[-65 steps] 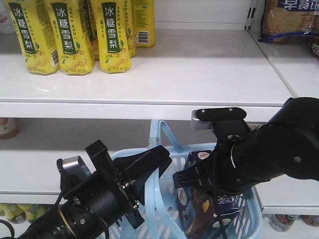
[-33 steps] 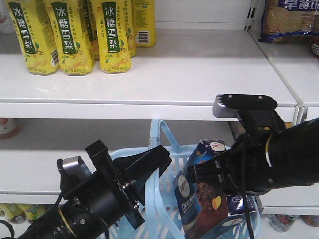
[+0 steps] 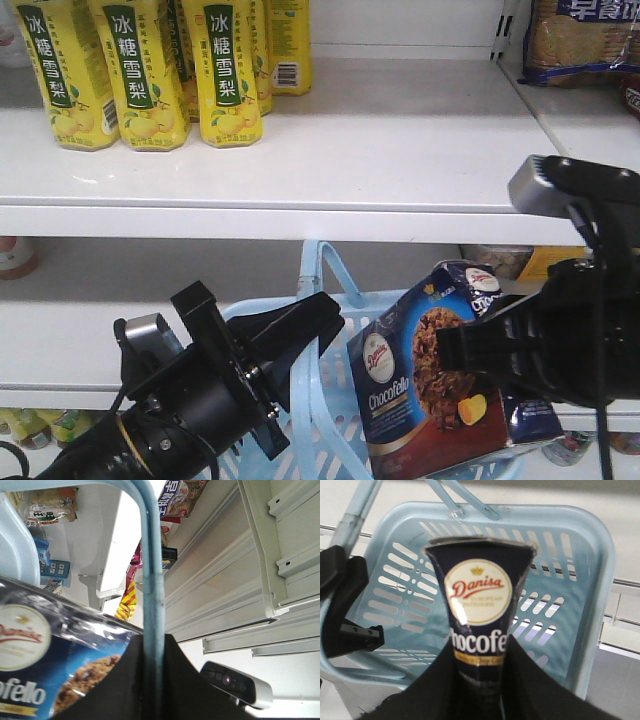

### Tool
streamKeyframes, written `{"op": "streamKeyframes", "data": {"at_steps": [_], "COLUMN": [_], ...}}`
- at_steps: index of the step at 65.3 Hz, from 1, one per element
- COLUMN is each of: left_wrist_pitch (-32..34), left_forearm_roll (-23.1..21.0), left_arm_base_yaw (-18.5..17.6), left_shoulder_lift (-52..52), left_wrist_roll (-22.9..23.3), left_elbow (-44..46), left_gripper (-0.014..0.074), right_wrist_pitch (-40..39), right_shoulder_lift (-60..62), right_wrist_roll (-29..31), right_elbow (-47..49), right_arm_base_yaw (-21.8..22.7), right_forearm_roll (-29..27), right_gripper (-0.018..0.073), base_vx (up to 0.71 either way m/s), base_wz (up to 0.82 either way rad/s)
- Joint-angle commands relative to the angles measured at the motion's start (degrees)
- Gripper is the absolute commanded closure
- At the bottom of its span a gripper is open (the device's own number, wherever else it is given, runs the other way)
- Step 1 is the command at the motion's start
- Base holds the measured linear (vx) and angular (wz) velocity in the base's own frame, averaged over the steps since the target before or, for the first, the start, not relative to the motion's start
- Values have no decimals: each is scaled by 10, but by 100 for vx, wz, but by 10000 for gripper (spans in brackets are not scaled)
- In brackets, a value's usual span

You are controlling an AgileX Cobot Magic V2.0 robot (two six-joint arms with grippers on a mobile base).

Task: Left arm holds basket, right arm returns cookies
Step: 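Lift the cookie box out of the basket up to the shelf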

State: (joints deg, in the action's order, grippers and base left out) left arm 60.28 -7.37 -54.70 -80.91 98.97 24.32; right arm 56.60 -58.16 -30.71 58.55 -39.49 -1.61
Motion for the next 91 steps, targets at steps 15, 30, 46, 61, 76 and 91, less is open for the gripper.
{"op": "streamKeyframes", "data": {"at_steps": [15, 30, 46, 61, 76, 91], "left_wrist_pitch": [157, 157, 157, 157, 157, 157], "left_forearm_roll": [-15, -15, -15, -15, -15, -15], "left_arm_base_yaw": [3, 3, 3, 3, 3, 3], "left_shoulder_lift": [23, 23, 23, 23, 23, 23], "left_wrist_roll": [-8, -8, -8, -8, -8, -8], "left_elbow": [20, 20, 20, 20, 20, 20], "left_gripper": [599, 599, 599, 599, 599, 599], "right_wrist_pitch": [-30, -69, -202, -288, -326, -436], "right_shoulder_lift": [84, 130, 146, 131, 90, 23], "right_wrist_roll": [5, 1, -11, -76, -118, -117], "right_elbow": [16, 16, 16, 16, 16, 16], "right_arm_base_yaw": [1, 1, 1, 1, 61, 154], "right_forearm_roll": [0, 21, 97, 252, 319, 322], "right_gripper": [566, 566, 566, 566, 566, 566], "base_vx": [0, 0, 0, 0, 0, 0], "base_wz": [0, 0, 0, 0, 0, 0]}}
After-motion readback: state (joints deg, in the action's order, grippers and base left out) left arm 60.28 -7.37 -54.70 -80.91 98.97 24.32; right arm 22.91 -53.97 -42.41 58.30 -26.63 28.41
